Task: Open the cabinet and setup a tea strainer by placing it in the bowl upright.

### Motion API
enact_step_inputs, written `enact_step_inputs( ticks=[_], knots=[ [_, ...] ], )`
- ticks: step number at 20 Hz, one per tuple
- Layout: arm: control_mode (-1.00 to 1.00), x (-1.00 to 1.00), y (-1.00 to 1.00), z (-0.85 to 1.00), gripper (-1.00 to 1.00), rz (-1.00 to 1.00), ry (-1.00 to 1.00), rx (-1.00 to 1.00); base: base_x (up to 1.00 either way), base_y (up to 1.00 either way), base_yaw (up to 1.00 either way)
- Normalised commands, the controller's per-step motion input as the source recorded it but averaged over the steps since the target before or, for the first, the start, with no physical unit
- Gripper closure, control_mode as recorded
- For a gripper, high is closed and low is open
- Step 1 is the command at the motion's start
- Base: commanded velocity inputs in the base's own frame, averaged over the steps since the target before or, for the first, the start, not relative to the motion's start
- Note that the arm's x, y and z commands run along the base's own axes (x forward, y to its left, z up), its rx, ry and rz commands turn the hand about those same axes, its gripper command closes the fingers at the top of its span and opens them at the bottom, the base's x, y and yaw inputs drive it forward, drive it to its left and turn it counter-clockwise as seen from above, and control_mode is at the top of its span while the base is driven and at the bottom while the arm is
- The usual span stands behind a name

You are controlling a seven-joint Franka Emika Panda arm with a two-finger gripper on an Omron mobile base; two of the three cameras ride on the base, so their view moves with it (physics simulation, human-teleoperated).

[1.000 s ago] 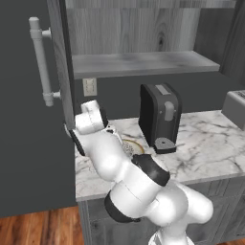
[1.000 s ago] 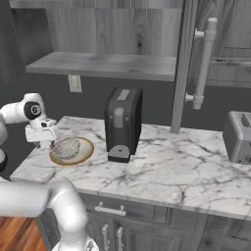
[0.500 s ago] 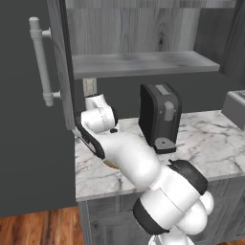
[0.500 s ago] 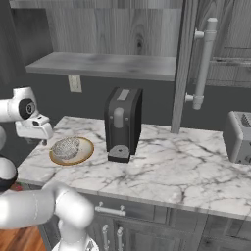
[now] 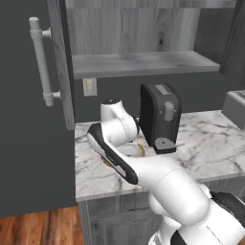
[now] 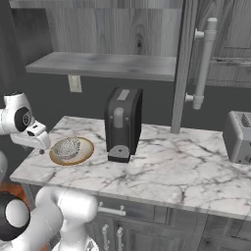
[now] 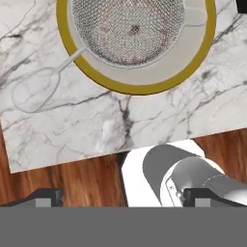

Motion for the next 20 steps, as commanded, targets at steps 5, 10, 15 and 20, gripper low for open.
enact_step_inputs(
  ticks=[5,10,15,20],
  knots=[
    [-1.00,-0.12,-0.61,0.51,-1.00,0.00,-0.01,0.00,0.00,0.00,0.00],
    [-1.00,-0.18,-0.49,0.66,-1.00,0.00,0.00,0.00,0.00,0.00,0.00],
    [-1.00,-0.16,-0.52,0.56,-1.00,0.00,0.00,0.00,0.00,0.00,0.00],
    [-1.00,-0.10,-0.56,0.41,-1.00,0.00,0.00,0.00,0.00,0.00,0.00]
  ],
)
